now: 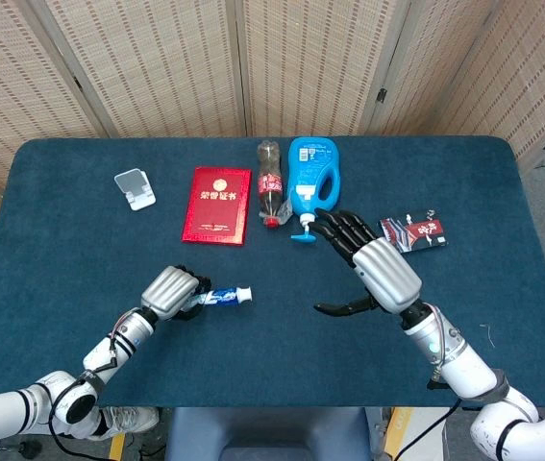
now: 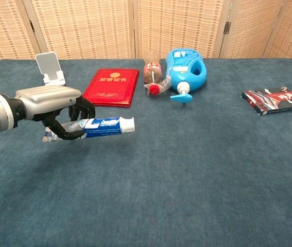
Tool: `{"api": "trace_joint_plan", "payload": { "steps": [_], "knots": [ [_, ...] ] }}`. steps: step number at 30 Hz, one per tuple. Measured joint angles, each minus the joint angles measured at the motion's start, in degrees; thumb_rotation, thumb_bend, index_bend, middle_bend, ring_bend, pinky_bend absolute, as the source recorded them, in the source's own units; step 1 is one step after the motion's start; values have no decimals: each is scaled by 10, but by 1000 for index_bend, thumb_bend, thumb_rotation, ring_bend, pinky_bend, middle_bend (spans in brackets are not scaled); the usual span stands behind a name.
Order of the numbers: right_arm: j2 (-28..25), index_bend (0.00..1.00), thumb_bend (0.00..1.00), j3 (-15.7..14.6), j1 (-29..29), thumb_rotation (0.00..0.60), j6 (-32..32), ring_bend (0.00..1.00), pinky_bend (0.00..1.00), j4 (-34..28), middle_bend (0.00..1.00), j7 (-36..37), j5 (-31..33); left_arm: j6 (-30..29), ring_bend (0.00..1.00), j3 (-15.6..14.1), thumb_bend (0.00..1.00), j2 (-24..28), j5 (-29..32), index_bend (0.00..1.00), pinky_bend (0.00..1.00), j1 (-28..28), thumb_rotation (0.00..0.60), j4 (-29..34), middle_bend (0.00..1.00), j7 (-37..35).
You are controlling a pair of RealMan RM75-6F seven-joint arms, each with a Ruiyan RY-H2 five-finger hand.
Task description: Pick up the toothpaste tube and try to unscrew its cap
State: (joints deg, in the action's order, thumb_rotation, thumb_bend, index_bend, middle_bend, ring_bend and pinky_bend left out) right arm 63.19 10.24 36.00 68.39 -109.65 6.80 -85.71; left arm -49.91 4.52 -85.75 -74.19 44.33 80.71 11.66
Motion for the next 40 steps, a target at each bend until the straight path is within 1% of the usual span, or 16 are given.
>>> {"api": "trace_joint_plan", "payload": {
  "steps": [1, 3, 5, 8, 12, 13, 15, 17, 20, 21, 24, 28, 35, 40],
  "knots": [
    [-1, 0, 0, -1, -3, 141, 2, 0, 0, 1, 0, 0, 0, 4, 263, 2, 296, 0, 19, 122, 318, 1, 600, 5, 302, 17],
    [-4, 0, 0, -3, -9, 142, 4, 0, 0, 4, 0, -1, 2, 10, 213, 9, 274, -1, 63, 35, 293, 3, 600, 20, 234, 49],
    [-7, 0, 0, -5, -13, 143, 6, 0, 0, 7, 0, -1, 2, 13, 178, 13, 266, 0, 96, 4, 276, 4, 600, 33, 192, 72],
    [-14, 0, 0, -6, -20, 142, 9, 0, 0, 8, 0, -3, 2, 13, 152, 20, 261, 10, 134, 0, 247, 4, 600, 60, 154, 93],
    [-30, 0, 0, -12, -29, 147, 7, 0, 0, 10, 0, -7, 4, -8, 189, 30, 263, 34, 149, 23, 250, -6, 600, 87, 159, 85],
    [-34, 0, 0, -14, -31, 159, 6, 0, 0, 11, 0, -11, 6, -16, 200, 32, 265, 38, 149, 36, 252, -11, 600, 92, 169, 81],
    [-45, 0, 0, -19, -37, 244, 3, 0, 0, 11, 0, -25, 12, -41, 237, 36, 266, 53, 148, 72, 256, -25, 600, 101, 203, 68],
    [-52, 0, 0, -25, -44, 321, 3, 0, 0, 13, 0, -46, 17, -65, 254, 38, 267, 66, 144, 103, 257, -40, 600, 107, 223, 53],
    [-61, 0, 0, -35, -60, 456, 6, 0, 0, 17, 0, -86, 25, -107, 269, 40, 268, 89, 133, 148, 258, -70, 600, 111, 256, 25],
    [-64, 0, 0, -38, -67, 484, 10, 0, 0, 19, 0, -98, 27, -124, 274, 40, 270, 97, 127, 163, 258, -83, 600, 111, 267, 14],
    [-68, 0, 0, -49, -91, 524, 30, 0, 0, 31, 0, -117, 29, -168, 299, 38, 271, 115, 107, 208, 258, -114, 600, 105, 306, -11],
    [-68, 0, 0, -62, -125, 542, 61, 0, 0, 55, 0, -127, 29, -226, 329, 30, 272, 135, 76, 251, 258, -159, 600, 93, 343, -38],
    [-49, 0, 0, -84, -185, 545, 115, 0, 0, 97, 0, -99, 26, -320, 330, 4, 272, 158, 24, 276, 259, -237, 600, 86, 348, -60],
    [-35, 0, 0, -102, -223, 546, 141, 0, 0, 115, 0, -80, 17, -383, 330, -17, 273, 164, -14, 285, 258, -287, 600, 100, 349, -63]
  ]
}}
